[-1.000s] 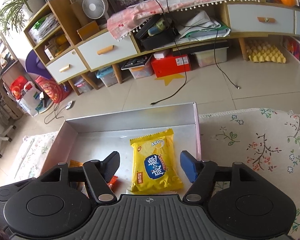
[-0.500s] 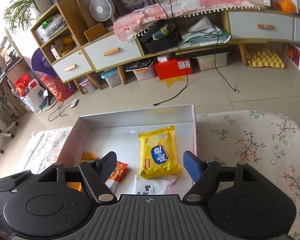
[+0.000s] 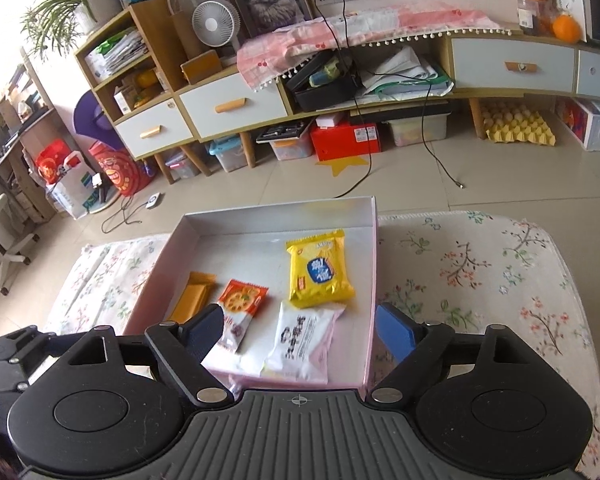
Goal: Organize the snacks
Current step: 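Withdraw both tools from the box toward the remaining snacks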
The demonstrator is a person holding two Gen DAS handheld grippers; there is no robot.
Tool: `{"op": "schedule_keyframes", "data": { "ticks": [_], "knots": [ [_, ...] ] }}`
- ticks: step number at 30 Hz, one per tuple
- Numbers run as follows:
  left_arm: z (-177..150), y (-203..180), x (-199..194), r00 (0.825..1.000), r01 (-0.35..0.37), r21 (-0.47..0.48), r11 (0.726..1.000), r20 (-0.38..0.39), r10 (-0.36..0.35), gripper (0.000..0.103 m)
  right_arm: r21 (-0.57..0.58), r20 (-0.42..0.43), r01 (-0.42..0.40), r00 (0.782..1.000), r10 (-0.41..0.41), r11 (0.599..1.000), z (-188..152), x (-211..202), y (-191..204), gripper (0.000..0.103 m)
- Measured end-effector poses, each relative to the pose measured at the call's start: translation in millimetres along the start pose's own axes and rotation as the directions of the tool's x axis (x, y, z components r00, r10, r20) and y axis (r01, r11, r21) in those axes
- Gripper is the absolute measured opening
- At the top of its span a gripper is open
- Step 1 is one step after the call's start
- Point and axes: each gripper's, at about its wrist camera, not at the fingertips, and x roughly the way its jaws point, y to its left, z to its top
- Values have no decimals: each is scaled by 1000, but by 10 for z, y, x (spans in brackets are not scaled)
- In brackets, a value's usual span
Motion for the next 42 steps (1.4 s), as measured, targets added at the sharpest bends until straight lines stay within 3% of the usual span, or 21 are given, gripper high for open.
{"op": "schedule_keyframes", "data": {
  "ticks": [21,30,42],
  "knots": [
    [-629,412,-579,999,-53,-89,995,4,54,103,-100,-41,-36,999,32,994,-679,-529,314,90],
    [-979,659,-595,997,-81,-91,993,-3,81,103,-127,-68,-73,996,65,989,-1043,-564,369,91],
    [-1220,927,-549,995,-88,-76,993,-51,84,102,-260,-114,-40,993,10,965,-1304,-433,473,91]
  ]
}}
